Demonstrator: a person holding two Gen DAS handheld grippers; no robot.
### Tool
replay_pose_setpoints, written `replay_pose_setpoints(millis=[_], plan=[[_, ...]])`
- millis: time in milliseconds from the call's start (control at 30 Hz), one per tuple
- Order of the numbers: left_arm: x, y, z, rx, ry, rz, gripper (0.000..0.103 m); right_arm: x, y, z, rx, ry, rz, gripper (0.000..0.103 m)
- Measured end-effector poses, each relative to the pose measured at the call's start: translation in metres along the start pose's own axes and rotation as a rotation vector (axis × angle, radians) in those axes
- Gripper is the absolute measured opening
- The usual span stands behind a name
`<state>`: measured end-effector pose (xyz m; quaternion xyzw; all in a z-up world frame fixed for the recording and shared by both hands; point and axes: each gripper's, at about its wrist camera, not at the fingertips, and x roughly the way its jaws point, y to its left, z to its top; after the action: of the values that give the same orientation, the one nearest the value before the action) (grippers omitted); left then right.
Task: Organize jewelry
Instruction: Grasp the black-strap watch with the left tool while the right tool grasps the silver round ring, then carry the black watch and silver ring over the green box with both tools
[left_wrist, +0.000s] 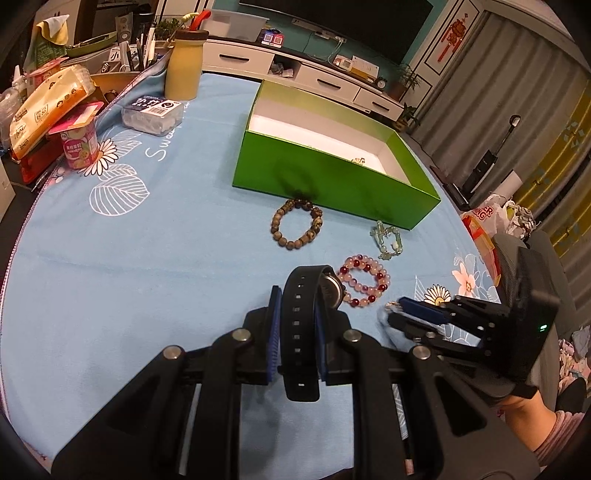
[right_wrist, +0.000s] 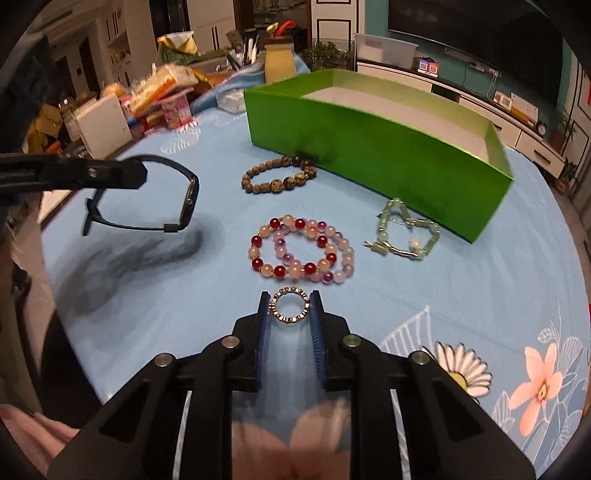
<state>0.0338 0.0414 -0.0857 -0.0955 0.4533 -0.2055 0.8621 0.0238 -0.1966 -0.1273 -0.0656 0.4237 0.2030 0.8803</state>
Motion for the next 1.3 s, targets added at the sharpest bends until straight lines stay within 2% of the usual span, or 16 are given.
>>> replay_pose_setpoints(millis=[300,500,933,1300], plan=[[-0.005,-0.003,0.012,0.002,-0.023,-0.003,0.016,-0.047,-0.040,0.010,0.133,-0.113,0.028,0.021],[-0.011,-0.013,0.031,0.028,-0.058,-0.002,0.016,-0.062,-0.049,0.023,0.150,-0.177,0.033,0.021],[-0.009,-0.043,0.090,0.079,-0.134,-0.032,0.016,-0.070,-0.063,0.056,0.137,-0.260,0.020,0.021],[0.023,-0.063,0.134,0.100,-0.127,-0.049,0.017,-0.060,-0.092,0.078,0.172,-0.276,-0.013,0.021]])
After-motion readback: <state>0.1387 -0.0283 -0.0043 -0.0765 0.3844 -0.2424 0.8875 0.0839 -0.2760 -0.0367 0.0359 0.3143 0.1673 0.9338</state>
